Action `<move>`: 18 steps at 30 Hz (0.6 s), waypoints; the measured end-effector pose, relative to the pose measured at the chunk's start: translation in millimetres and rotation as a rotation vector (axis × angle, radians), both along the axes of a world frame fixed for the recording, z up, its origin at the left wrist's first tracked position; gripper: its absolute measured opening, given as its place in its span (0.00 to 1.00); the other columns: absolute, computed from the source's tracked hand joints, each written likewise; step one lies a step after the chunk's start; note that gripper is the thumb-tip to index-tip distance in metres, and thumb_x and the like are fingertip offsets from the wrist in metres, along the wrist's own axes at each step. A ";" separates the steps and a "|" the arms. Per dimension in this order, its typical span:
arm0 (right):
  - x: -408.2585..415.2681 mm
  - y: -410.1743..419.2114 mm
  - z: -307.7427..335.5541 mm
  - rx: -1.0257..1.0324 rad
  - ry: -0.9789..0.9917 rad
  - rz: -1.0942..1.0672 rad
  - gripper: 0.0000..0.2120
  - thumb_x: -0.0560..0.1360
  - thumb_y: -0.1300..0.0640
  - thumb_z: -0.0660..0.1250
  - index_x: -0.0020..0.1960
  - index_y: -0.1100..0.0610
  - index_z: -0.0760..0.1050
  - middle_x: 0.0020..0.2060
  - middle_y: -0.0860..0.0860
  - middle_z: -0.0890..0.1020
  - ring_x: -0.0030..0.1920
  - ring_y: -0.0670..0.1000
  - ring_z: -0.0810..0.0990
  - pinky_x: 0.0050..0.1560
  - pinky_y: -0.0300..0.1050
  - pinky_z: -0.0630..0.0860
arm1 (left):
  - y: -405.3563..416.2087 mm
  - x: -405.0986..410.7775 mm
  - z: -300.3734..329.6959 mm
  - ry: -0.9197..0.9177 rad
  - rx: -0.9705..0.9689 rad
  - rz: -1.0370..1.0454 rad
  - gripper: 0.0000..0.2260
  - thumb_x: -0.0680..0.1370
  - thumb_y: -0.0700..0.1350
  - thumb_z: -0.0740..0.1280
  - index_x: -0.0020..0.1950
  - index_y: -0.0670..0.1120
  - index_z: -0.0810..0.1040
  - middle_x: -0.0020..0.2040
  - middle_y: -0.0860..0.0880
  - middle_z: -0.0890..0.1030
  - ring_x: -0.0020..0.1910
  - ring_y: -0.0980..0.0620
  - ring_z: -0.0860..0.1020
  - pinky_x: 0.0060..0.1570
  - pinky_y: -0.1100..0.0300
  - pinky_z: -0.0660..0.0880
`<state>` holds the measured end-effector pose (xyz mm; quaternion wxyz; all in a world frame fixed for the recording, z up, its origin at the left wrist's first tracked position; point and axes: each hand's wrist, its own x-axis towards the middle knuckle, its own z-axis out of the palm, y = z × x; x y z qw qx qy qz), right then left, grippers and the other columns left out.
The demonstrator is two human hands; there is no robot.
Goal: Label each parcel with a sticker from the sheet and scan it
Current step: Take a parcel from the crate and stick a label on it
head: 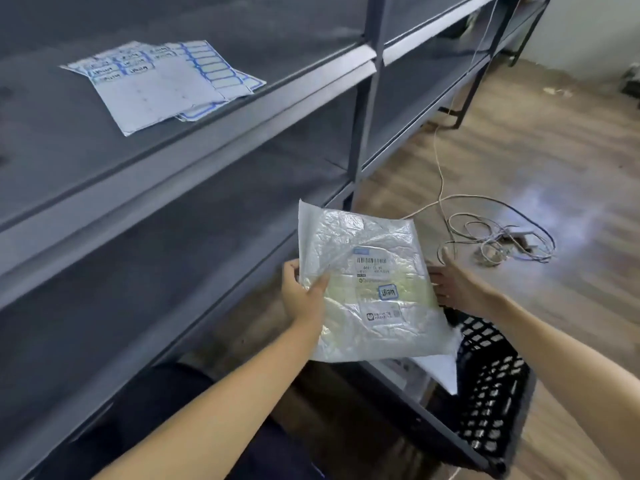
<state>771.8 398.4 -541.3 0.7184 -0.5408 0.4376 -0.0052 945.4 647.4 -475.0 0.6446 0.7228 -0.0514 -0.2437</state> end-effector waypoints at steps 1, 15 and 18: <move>1.5 2.6 -6.4 0.026 -0.017 0.046 0.31 0.76 0.33 0.53 0.65 0.55 0.75 0.57 0.55 0.82 0.56 0.56 0.81 0.54 0.52 0.77 | 0.0 -2.8 -9.5 0.026 0.014 0.020 0.16 0.73 0.41 0.73 0.55 0.45 0.70 0.48 0.48 0.79 0.48 0.46 0.80 0.49 0.51 0.78; 6.9 -57.0 -25.2 -0.264 0.200 -0.023 0.22 0.71 0.68 0.71 0.60 0.54 0.70 0.34 0.55 0.82 0.25 0.47 0.79 0.24 0.38 0.76 | 21.9 11.8 -94.9 -0.066 0.377 -0.255 0.18 0.76 0.49 0.69 0.65 0.52 0.69 0.65 0.53 0.73 0.63 0.53 0.72 0.57 0.63 0.64; 3.2 -78.4 -29.8 -0.386 0.265 0.115 0.22 0.72 0.71 0.69 0.63 0.59 0.69 0.38 0.58 0.80 0.28 0.50 0.81 0.26 0.39 0.78 | 30.0 22.3 -98.5 -0.160 0.497 -0.348 0.22 0.78 0.50 0.67 0.71 0.52 0.66 0.70 0.52 0.70 0.69 0.50 0.68 0.59 0.61 0.63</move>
